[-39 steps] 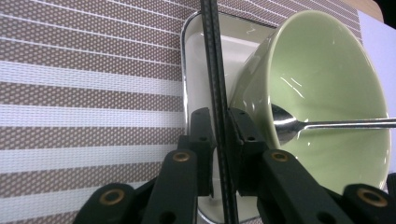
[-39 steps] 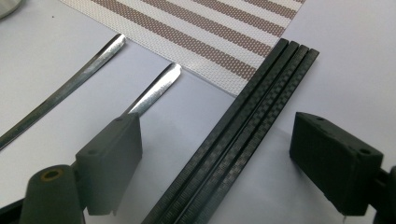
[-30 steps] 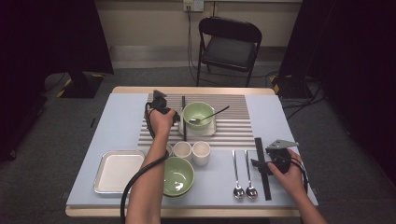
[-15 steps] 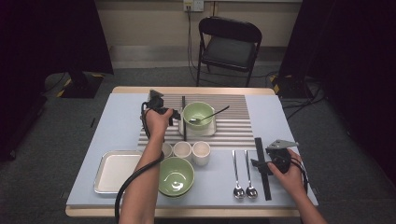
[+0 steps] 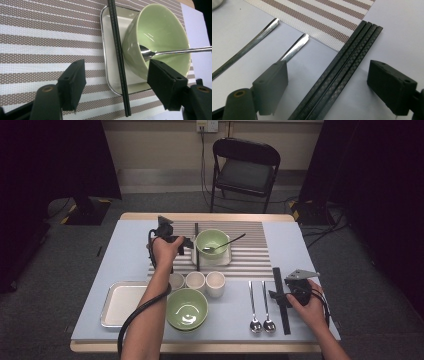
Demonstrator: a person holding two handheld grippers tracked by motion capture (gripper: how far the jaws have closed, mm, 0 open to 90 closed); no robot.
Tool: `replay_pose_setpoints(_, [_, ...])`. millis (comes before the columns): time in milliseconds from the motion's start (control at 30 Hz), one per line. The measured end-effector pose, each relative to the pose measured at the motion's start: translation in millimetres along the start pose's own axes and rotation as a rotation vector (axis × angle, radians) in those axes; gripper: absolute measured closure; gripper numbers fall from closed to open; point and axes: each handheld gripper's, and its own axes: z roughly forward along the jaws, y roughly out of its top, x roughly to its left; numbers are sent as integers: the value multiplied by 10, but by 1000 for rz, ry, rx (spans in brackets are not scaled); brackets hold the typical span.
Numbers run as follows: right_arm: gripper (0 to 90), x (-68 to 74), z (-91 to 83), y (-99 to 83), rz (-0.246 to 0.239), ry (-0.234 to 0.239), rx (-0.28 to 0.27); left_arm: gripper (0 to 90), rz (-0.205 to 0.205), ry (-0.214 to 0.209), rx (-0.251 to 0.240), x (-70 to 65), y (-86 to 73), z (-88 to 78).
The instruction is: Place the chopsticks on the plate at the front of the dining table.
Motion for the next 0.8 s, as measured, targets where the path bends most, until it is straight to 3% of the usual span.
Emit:
replay_pose_setpoints(233, [161, 1, 0, 0, 3, 0, 0, 253, -6, -8, -12, 0, -14, -64])
replay_pose_setpoints(333, [161, 0, 0, 0, 0, 1, 0, 236, 13, -16, 5, 18, -27, -110])
replay_pose_setpoints(700, [161, 0, 0, -1, 0, 1, -1, 197, 1, -32, 7, 43, -67, -213])
replay_pose_setpoints(800, [161, 0, 0, -1, 0, 2, 0, 196, 27, -41, 24, 53, -81, -249])
